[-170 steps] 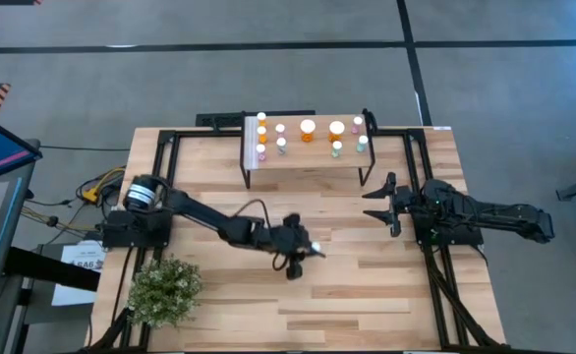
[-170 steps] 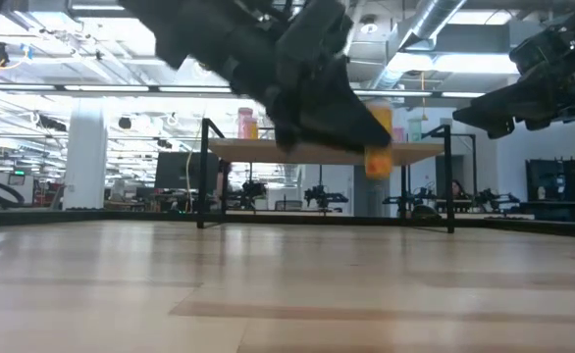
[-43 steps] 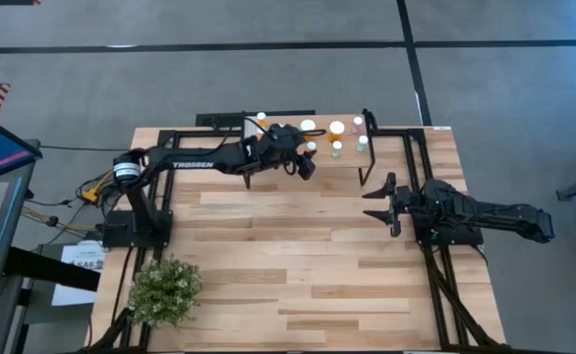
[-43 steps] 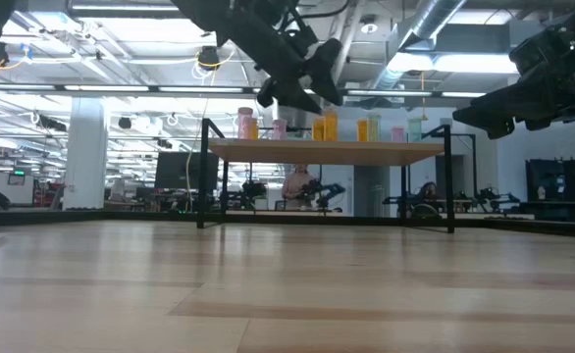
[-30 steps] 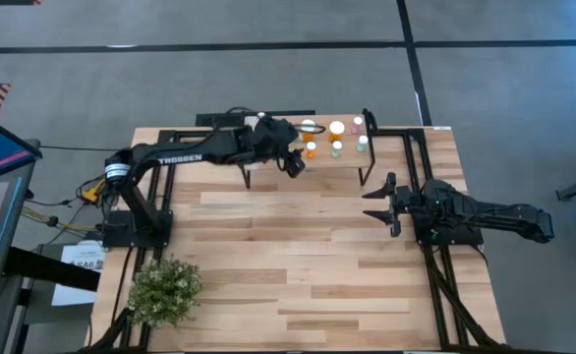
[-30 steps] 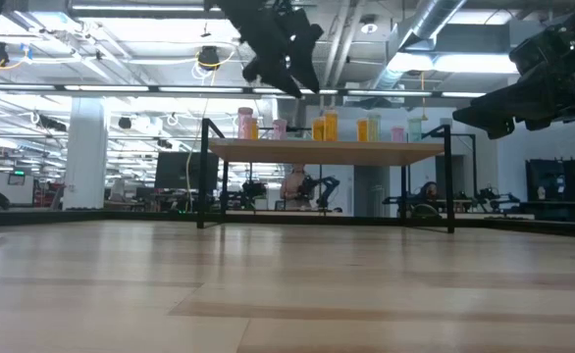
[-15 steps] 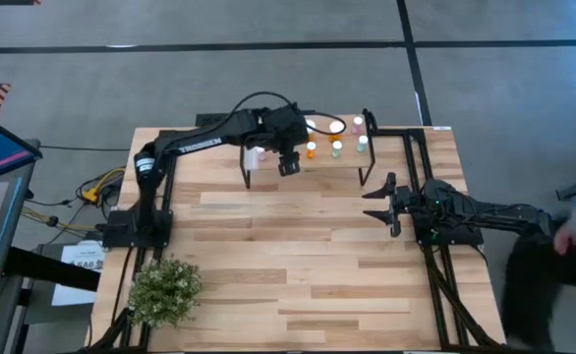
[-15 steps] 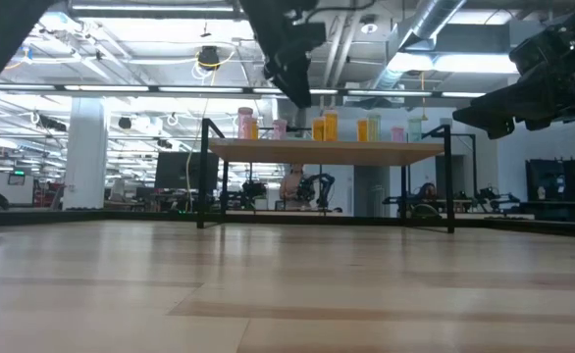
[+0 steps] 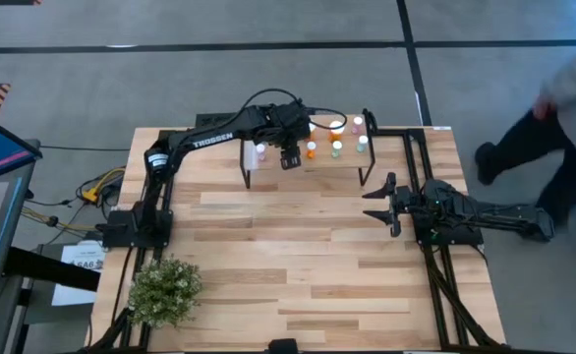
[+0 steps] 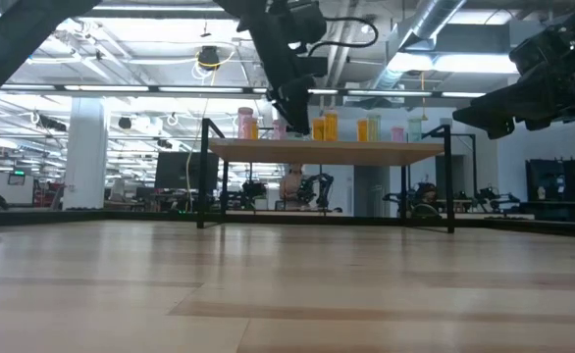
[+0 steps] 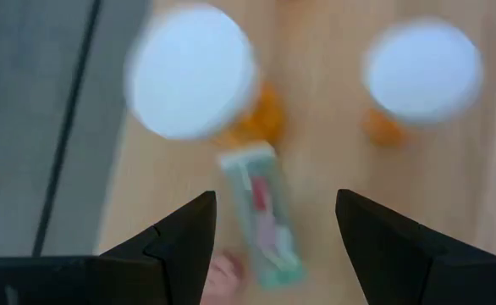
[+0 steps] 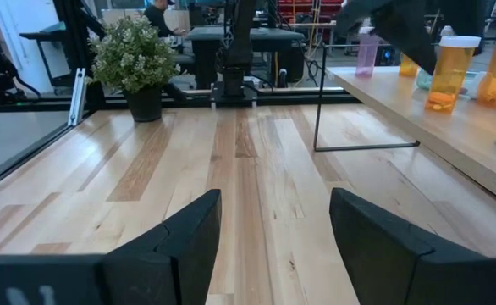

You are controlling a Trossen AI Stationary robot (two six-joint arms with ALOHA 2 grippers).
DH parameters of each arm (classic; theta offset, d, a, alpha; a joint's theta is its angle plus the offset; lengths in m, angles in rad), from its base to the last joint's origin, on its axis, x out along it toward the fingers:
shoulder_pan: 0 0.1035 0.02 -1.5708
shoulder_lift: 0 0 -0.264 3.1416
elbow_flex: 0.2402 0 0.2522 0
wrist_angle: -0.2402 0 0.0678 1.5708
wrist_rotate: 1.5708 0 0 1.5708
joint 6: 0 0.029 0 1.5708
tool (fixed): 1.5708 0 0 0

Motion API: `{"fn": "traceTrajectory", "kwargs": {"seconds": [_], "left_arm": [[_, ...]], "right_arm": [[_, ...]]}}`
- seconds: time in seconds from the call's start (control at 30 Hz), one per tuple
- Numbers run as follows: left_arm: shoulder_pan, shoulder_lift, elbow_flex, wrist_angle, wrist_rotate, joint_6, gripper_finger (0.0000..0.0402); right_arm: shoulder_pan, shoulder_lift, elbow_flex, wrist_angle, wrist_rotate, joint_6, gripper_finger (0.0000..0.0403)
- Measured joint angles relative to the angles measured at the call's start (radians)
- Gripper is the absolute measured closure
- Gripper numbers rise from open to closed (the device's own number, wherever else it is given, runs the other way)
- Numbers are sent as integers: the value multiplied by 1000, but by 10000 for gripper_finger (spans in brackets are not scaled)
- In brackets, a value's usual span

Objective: Pick and place medicine bottles onto shelf by color
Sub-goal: Remove the small blue pill bottle from the shelf

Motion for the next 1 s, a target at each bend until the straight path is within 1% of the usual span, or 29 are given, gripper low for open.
{"fn": "traceTrajectory", "kwargs": {"seconds": [0.07,0.4,0.63,1.0], "left_arm": [[1,8,2,23,-5,-6,171],[10,11,-8,27,-10,-29,170],[10,11,-8,30,15,-32,172],[11,11,-8,13,25,-52,218]], "right_arm": [[0,0,0,0,0,0,158],[0,0,0,0,0,0,158],[0,0,0,0,0,0,158],[0,0,0,0,0,0,158]]}}
